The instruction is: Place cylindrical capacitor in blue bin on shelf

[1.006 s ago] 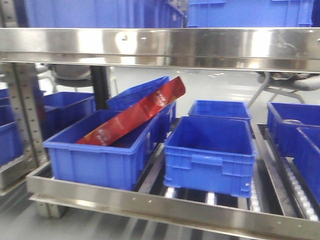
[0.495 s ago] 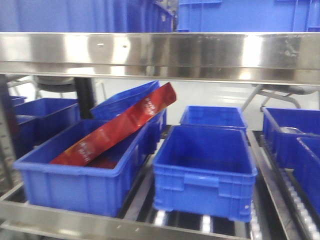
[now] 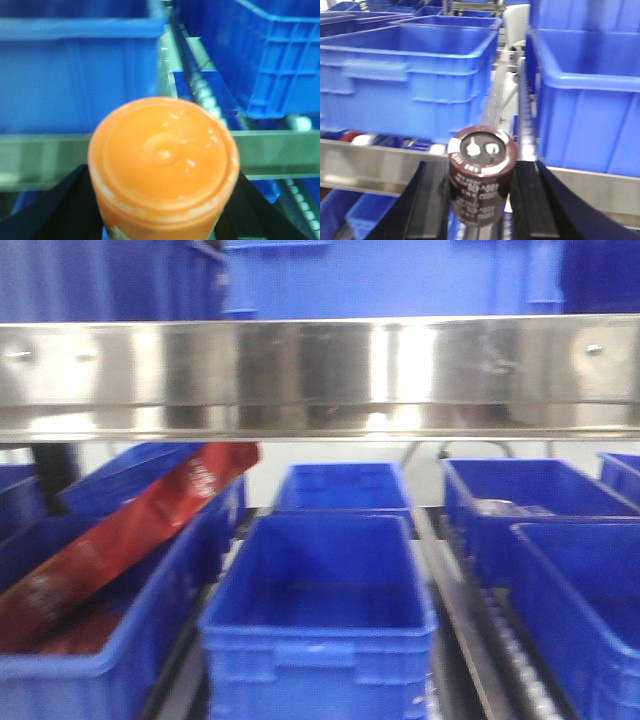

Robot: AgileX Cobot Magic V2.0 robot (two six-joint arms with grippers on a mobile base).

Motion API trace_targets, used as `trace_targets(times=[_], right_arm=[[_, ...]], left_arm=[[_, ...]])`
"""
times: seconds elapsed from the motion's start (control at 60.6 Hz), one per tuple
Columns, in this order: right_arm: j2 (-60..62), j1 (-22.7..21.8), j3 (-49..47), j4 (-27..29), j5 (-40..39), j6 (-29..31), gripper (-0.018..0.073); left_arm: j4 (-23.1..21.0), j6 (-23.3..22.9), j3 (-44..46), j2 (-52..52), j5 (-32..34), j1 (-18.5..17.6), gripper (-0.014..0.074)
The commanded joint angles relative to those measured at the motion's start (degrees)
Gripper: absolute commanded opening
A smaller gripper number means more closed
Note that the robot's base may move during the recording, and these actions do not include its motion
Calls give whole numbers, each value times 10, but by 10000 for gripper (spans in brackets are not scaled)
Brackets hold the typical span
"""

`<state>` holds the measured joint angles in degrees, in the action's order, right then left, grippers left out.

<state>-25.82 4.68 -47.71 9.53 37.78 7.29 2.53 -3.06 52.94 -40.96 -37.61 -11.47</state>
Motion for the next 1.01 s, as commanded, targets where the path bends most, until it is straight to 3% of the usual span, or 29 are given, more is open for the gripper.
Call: trace_targets(times=[0.0, 0.99], right_arm=[[2, 2, -1, -3, -18, 1, -162], [2, 2, -1, -3, -18, 1, -162]], left_arm=[[0, 0, 4, 1, 11, -4, -111], [0, 0, 4, 1, 11, -4, -111]])
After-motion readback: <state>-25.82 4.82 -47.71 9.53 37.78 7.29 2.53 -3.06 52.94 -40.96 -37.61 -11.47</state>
